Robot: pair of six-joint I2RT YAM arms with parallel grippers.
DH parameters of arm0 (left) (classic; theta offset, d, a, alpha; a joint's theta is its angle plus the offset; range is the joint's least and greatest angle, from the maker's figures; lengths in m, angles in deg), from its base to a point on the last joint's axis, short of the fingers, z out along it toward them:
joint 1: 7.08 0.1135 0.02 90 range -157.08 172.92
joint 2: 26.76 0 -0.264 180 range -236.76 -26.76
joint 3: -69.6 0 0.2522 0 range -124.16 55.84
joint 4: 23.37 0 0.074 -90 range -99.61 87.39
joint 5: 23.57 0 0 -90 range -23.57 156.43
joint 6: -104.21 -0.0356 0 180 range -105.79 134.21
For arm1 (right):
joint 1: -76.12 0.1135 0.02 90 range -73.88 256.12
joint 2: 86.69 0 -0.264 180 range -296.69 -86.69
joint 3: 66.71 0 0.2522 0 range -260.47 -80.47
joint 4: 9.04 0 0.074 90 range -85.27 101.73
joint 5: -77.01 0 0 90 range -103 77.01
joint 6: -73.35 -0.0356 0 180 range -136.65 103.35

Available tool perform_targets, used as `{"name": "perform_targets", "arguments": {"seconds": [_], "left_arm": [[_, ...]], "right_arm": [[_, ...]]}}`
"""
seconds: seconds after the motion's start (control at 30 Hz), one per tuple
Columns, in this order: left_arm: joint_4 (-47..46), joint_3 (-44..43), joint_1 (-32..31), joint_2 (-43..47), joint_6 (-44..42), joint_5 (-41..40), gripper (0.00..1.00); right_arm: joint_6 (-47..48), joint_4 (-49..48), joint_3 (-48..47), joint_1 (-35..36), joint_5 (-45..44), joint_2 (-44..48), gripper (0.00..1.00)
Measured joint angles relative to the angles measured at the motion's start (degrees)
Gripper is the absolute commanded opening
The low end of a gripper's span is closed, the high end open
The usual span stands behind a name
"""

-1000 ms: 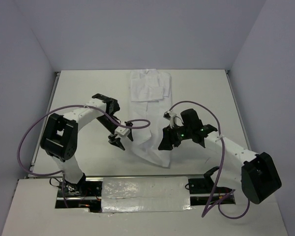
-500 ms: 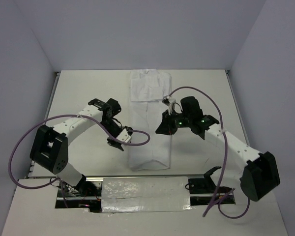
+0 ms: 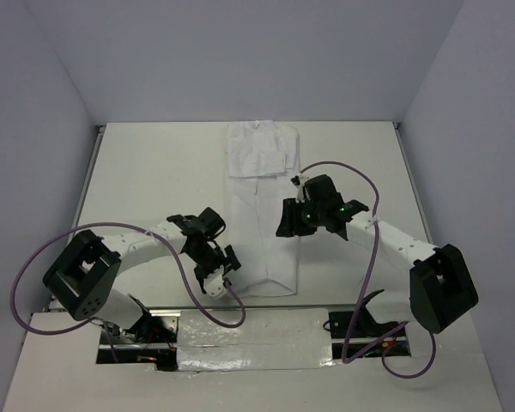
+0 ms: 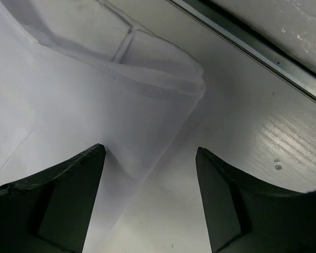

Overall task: Fold and stack the long sleeve shirts
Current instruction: Fold the shirt

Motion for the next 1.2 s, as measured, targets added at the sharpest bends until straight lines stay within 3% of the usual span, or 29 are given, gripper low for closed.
{"name": "perform_targets", "arguments": {"seconds": [0.2, 0.27, 0.3, 0.37, 0.4, 0.5, 0.7, 0.87, 1.2], "left_arm": [[-5.8, 3.1, -1.5, 0.3, -1.6, 0.3, 0.71], [-6.9, 3.6, -2.0, 0.3, -2.5, 0.9, 0.62], [-7.4, 3.9, -2.2, 0.3, -2.8, 1.1, 0.52], [-8.2, 4.6, -2.5, 0.1, -3.1, 1.3, 0.44], [-8.5, 4.9, -2.6, -0.1, -3.5, 1.7, 0.36], [-9.3, 5.1, -2.9, -0.9, -4.2, 2.2, 0.29], [-11.3, 5.1, -3.0, -1.2, -1.5, 3.0, 0.26], [-13.2, 5.2, -3.0, -1.2, 2.1, 3.5, 0.23], [-16.8, 5.5, -2.3, -1.2, 11.1, 5.1, 0.23]], "right_arm": [[-2.1, 1.9, 2.3, 5.1, -5.9, -0.2, 0.59], [-3.7, 4.2, 3.4, 5.6, -8.0, 1.0, 0.59], [-4.5, 5.5, 4.0, 5.6, -9.2, 1.8, 0.55], [-5.7, 6.6, 4.7, 5.5, -10.6, 3.2, 0.42], [-6.1, 6.4, 4.9, 5.4, -10.7, 3.6, 0.27], [-5.0, 4.7, 3.9, 5.5, -9.6, 2.5, 0.06], [3.0, -4.5, -9.4, 5.4, 5.3, -13.3, 0.0], [2.8, -15.1, -17.4, 5.4, 17.6, -28.5, 0.0], [-3.9, -26.7, -16.6, 5.6, 22.2, -41.8, 0.0]]}}
